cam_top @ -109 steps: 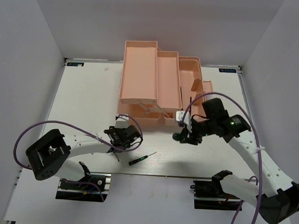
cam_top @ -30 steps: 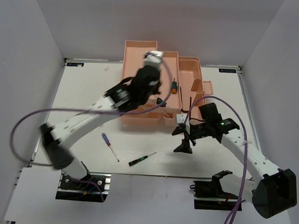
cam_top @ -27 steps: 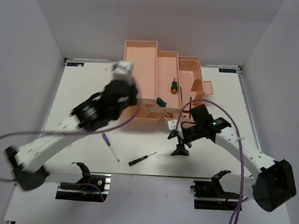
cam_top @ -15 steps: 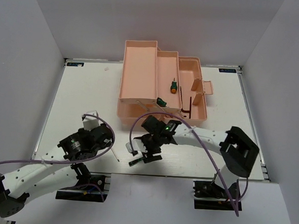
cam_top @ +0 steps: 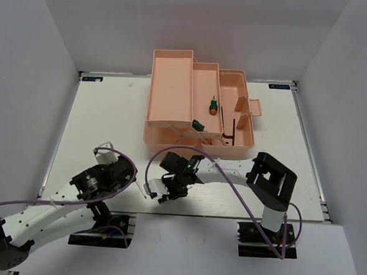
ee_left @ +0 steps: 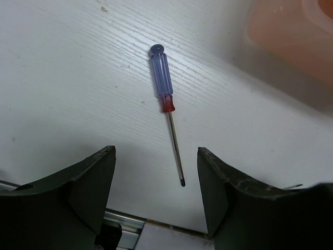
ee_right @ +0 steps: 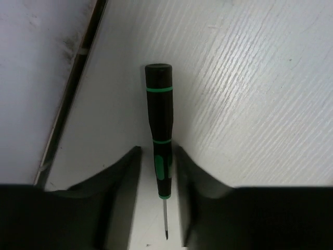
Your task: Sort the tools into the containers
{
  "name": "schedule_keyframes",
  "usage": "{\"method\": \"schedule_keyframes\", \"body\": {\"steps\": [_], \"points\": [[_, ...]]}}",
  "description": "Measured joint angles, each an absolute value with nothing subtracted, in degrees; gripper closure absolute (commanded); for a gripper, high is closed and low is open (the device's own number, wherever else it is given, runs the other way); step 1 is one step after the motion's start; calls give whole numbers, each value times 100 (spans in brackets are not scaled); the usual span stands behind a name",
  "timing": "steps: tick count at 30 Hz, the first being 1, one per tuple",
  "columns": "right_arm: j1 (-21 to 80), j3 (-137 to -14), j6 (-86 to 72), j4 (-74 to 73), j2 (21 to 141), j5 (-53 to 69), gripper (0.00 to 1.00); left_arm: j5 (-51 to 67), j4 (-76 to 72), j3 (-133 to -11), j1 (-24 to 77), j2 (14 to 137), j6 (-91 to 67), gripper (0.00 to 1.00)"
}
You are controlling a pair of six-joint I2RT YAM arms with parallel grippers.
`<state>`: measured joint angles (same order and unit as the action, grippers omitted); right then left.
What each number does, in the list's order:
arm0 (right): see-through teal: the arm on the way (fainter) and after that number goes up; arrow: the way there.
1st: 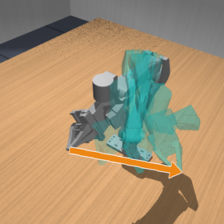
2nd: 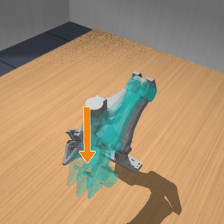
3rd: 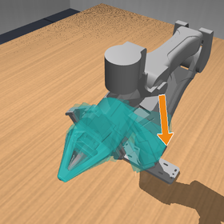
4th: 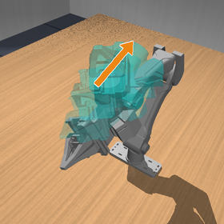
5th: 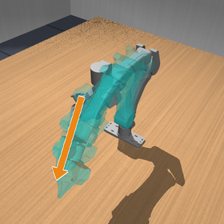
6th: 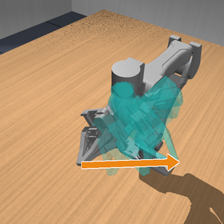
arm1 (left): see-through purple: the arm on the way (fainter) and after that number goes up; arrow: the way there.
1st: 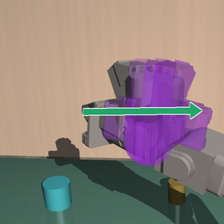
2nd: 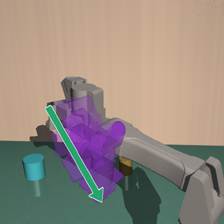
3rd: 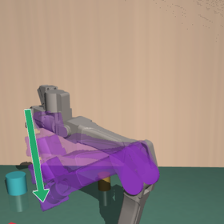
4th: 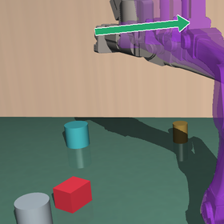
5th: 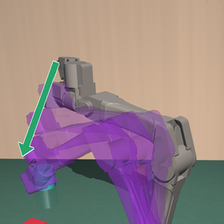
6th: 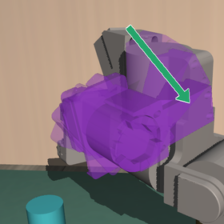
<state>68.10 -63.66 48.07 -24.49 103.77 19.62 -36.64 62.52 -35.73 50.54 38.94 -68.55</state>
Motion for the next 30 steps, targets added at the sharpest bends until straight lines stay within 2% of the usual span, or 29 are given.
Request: {"method": "schedule_keyframes", "body": {"steps": [2, 3, 4, 11, 17, 22, 25, 26, 30], "points": [[6838, -6366, 4737, -2399, 10388, 1959, 82, -3667, 6252, -3524, 5052, 3815, -6952, 26], [6847, -6366, 4727, -2379, 10388, 1953, 94, -3664, 6259, -3496, 5052, 3774, -6980, 26], [6855, -6366, 4718, -2364, 10388, 1942, 100, -3667, 6250, -3465, 5052, 3745, -7019, 23], [6845, -6165, 4737, -2434, 10160, 1798, 100, -3653, 6114, -3138, 5052, 3712, -7349, 20], [6626, -6202, 5017, -3594, 9113, 1712, 100, -3603, 5861, -3006, 5052, 3771, -7426, 20], [6228, -7612, 4790, -4381, 8691, 1894, 100, -3590, 5625, -2980, 5052, 4047, -7452, 20], [5951, -9026, 4292, -4368, 8674, 1918, 100, -3575, 5481, -2980, 5052, 4270, -7461, 20], [5946, -9045, 4276, -4362, 8672, 1918, 100, -3577, 5478, -2980, 5054, 4276, -7461, 20], [5795, -9939, 3607, -4005, 8986, 1026, 100, -3573, 5345, -2980, 5052, 4372, -7463, 20]]}}
